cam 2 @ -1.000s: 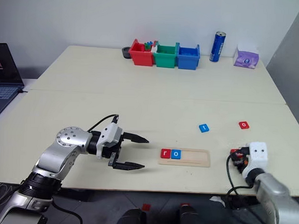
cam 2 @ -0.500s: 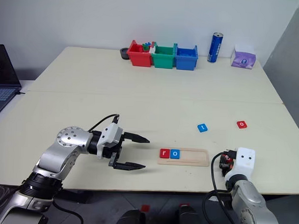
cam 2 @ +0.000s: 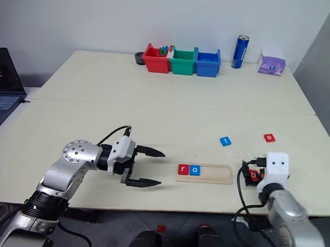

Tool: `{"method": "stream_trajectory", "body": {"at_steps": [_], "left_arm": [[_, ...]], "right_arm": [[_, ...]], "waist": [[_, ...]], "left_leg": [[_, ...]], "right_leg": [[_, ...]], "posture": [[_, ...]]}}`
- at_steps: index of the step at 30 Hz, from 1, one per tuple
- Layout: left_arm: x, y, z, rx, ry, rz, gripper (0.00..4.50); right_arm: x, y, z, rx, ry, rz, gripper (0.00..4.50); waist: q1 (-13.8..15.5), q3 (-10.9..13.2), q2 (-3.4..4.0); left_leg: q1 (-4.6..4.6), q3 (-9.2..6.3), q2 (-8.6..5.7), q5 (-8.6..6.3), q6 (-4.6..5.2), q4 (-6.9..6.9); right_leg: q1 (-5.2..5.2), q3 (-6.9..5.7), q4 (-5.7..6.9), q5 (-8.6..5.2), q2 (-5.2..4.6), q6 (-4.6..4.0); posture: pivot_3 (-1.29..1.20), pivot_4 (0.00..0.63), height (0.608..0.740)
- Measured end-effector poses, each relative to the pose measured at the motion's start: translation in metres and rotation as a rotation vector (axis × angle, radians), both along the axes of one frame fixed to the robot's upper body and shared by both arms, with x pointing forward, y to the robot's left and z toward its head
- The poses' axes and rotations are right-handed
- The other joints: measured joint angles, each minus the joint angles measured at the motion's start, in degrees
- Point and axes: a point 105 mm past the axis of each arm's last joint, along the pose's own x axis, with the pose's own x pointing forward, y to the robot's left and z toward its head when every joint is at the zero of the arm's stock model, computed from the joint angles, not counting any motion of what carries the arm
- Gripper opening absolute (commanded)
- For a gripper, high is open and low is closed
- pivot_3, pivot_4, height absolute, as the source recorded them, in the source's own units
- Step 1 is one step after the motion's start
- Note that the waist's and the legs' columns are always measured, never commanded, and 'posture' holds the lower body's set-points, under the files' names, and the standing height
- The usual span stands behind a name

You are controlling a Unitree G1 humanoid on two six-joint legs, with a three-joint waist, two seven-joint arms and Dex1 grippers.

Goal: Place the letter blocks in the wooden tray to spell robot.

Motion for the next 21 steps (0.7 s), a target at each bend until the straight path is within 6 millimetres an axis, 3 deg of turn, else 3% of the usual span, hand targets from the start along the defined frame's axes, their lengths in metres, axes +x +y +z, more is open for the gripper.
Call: {"method": "stream_trajectory", "body": {"at_steps": [3,8,13,21], "left_arm": [[0.000,0.000,0.000,0.003,-0.001,0.000,4.50],[0.001,-0.001,-0.001,0.008,-0.006,-0.001,4.50],[0.002,-0.003,-0.002,0.016,-0.020,-0.005,4.50],[0.000,-0.003,-0.006,0.016,-0.019,-0.009,4.50]], "right_arm": [[-0.003,0.002,0.004,-0.045,0.065,0.203,4.46],[-0.012,-0.009,-0.006,-0.144,0.218,0.474,4.46],[-0.008,-0.019,-0.022,-0.180,0.291,0.581,4.46],[0.006,-0.020,-0.029,-0.197,0.340,0.690,4.46]], "waist": [[0.0,0.0,-0.01],[0.0,0.0,-0.05],[0.0,0.1,-0.06],[0.0,0.1,-0.04]], "left_leg": [[0.00,-0.02,-0.01,0.00,0.00,0.00],[0.02,0.02,-0.03,0.00,0.00,0.02],[0.02,0.02,-0.02,0.00,0.00,0.03],[0.02,0.01,0.01,0.00,0.00,0.03]], "right_leg": [[0.02,-0.02,-0.01,0.00,0.08,0.00],[0.05,-0.04,-0.01,0.00,0.12,0.00],[0.05,-0.03,0.00,0.01,0.13,0.00],[0.05,-0.04,0.01,0.01,0.10,-0.01]], "posture": [[0.00,0.150,0.740],[0.00,0.150,0.740],[0.00,0.150,0.740],[0.00,0.150,0.740]]}}
